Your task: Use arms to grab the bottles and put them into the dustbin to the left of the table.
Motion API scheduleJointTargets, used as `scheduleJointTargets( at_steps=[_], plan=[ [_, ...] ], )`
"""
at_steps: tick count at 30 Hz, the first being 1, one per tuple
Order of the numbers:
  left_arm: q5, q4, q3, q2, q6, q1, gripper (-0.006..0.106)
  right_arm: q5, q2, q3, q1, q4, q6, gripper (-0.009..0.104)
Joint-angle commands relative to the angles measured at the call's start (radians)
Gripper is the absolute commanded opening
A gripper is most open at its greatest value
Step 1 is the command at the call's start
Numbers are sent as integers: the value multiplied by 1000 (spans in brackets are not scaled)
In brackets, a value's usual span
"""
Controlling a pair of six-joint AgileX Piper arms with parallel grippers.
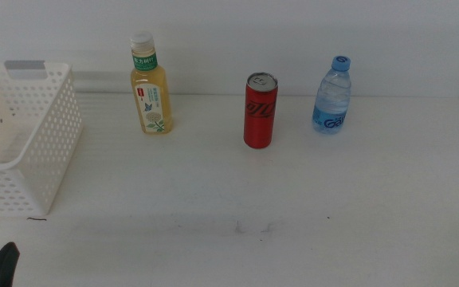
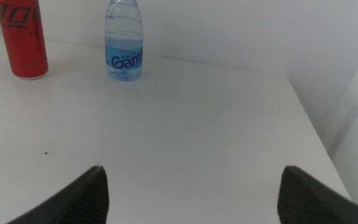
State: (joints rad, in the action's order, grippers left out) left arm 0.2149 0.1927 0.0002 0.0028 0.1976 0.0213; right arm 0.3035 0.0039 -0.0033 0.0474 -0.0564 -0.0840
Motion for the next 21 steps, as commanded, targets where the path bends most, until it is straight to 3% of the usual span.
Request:
scheduleJointTargets(
  at_steps=[1,13,21],
  plan=[
    [-16,0,0,-3,-4,0,94,-14,-4,3,-8,-7,-2,77],
    [34,50,0,54,-4,70,94,-12,-4,3,-8,7,-2,77],
    [-325,60,0,445,-4,274,94,-12,-4,3,-8,7,-2,77]
  ],
)
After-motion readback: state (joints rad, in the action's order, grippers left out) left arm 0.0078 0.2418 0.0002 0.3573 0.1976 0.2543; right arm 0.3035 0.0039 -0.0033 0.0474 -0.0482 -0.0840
